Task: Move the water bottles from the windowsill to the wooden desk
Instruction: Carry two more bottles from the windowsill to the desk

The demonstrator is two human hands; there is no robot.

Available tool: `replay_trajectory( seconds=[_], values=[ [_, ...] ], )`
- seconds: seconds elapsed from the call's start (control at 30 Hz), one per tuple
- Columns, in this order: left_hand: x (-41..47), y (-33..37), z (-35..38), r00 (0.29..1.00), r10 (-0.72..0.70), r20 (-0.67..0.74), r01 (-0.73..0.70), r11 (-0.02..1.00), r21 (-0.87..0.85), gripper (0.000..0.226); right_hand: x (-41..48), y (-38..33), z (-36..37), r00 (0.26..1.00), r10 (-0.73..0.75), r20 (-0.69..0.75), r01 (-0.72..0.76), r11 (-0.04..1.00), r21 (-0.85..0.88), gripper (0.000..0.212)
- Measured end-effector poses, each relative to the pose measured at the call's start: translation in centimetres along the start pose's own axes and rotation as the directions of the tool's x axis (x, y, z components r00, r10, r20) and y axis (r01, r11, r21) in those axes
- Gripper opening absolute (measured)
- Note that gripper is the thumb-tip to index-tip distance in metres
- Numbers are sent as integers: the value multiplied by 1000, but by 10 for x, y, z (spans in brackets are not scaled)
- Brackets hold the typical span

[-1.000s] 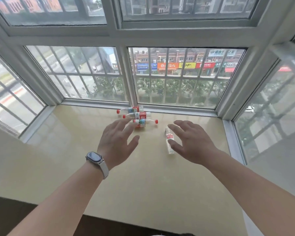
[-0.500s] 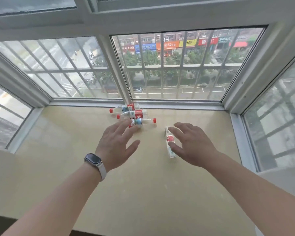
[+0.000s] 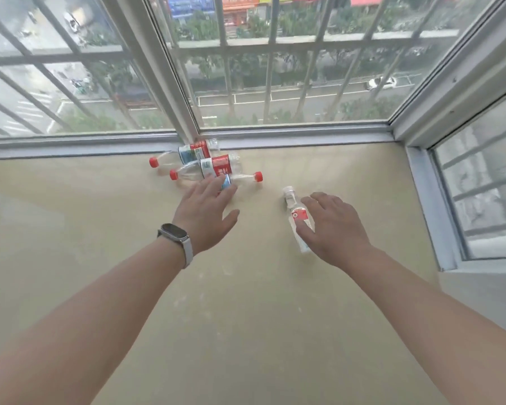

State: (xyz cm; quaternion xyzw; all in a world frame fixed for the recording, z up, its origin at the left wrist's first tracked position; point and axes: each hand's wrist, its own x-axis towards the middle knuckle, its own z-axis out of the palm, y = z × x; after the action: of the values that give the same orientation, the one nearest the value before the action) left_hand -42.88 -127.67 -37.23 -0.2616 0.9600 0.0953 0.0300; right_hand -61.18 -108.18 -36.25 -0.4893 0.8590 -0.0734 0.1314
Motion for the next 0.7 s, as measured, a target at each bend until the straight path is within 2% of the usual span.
replay_trajectory(
  seconds=[0.27, 0.47, 0.6, 0.7],
  values=[
    [50, -41, 98, 988, -71, 134, 60, 994, 89, 59, 38, 30, 94, 979, 169, 111, -170, 985, 4, 46],
    [80, -69, 139, 963, -187, 195, 187, 982, 18, 69, 53, 44, 140, 913, 355, 199, -378, 921, 94, 71],
    [98, -80, 150, 959, -202, 200, 198, 979, 39, 73, 62, 47, 155, 866, 437, 244, -476, 870, 131, 87],
    [108, -82, 154, 967, -180, 182, 173, 983, 56, 72, 66, 49, 164, 827, 494, 268, -541, 829, 142, 90]
  ],
)
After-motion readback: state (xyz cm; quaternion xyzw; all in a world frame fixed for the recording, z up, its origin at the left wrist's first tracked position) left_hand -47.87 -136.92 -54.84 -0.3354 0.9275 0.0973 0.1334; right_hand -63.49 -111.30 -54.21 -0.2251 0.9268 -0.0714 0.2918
